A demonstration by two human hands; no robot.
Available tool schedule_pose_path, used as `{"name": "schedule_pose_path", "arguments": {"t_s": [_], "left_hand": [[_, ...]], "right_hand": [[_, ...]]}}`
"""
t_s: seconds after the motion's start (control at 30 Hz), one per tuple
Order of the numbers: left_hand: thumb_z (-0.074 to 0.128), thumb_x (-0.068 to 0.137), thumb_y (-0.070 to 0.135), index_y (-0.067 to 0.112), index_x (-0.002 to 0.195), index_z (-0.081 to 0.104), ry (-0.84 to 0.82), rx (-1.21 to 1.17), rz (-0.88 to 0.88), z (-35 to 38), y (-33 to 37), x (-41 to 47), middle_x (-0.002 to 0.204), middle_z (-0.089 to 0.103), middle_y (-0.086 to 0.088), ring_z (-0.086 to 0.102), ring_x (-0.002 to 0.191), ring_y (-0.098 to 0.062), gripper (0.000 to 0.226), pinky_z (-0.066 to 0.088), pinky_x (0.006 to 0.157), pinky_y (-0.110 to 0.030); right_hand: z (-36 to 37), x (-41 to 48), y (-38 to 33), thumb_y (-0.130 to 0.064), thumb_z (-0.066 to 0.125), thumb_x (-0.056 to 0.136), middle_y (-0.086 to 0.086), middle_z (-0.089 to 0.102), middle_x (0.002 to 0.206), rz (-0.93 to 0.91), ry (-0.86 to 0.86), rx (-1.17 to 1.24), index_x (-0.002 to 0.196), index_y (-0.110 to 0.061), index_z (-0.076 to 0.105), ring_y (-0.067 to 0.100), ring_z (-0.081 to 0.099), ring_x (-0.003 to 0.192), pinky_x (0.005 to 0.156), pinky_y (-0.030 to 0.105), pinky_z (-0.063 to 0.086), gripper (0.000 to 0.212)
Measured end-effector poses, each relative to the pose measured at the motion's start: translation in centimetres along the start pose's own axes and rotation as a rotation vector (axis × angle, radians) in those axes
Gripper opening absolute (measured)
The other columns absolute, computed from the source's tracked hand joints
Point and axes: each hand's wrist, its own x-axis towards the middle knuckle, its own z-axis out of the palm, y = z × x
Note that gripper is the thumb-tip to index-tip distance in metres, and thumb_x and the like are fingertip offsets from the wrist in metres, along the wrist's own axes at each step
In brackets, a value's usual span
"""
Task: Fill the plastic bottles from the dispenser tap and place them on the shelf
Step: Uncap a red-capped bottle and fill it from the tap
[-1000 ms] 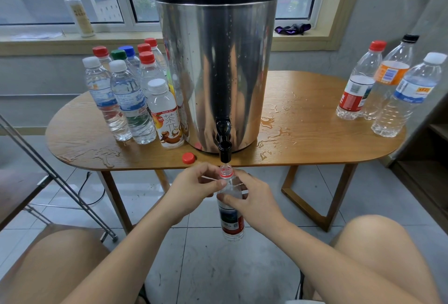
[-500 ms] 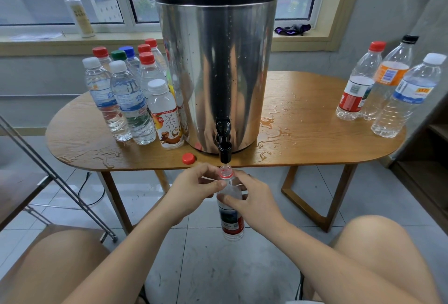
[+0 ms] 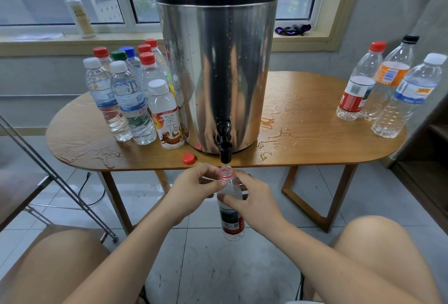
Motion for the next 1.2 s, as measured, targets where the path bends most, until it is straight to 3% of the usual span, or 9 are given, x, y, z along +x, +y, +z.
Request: {"name": "schedule_pose_path", "arguments": {"t_s": [0.67,0.9,1.1,1.2], "left_hand": [[0.082,0.097,0.032,0.037,0.105,0.08,0.004,0.01,0.003,-0.4,0.8,-0.5,0.109,0.079,0.012,0.076,0.1,-0.011,0.01,0.066,0.091,-0.045],[0.08,0.099,0.031,0.033,0.108,0.08,0.107,0.021,0.074,-2.1,2.4,-0.9,0.107,0.08,0.01,0.075,0.101,-0.014,0.009,0.066,0.089,-0.047],[0.076,0.102,0.026,0.027,0.111,0.08,0.22,-0.107,0.179,-3.5,4.8,-1.5,0.107,0.081,-0.001,0.075,0.106,-0.024,0.011,0.063,0.093,-0.047],[0.075,0.102,0.029,0.026,0.112,0.08,0.255,-0.15,0.221,-3.4,6.1,-1.7,0.106,0.081,-0.002,0.075,0.106,-0.027,0.012,0.061,0.096,-0.049]], "right_hand": [[-0.1,-0.1,-0.2,-0.056,0.081,0.088,-0.022,0.067,0.13,-0.012,0.027,0.008,0.145,-0.046,0.057,0.004,0.062,0.121,0.101,0.038,0.06,0.062],[-0.1,-0.1,-0.2,-0.055,0.083,0.088,-0.019,0.068,0.132,0.007,0.022,0.013,0.147,-0.042,0.058,0.007,0.063,0.12,0.1,0.042,0.062,0.065],[-0.2,-0.1,-0.3,-0.052,0.083,0.089,-0.018,0.065,0.138,0.027,0.005,0.013,0.148,-0.043,0.056,0.006,0.059,0.122,0.101,0.035,0.059,0.065],[-0.1,0.0,-0.3,-0.051,0.083,0.089,-0.019,0.065,0.138,0.038,0.001,0.02,0.148,-0.044,0.055,0.008,0.06,0.126,0.103,0.038,0.059,0.065]]}}
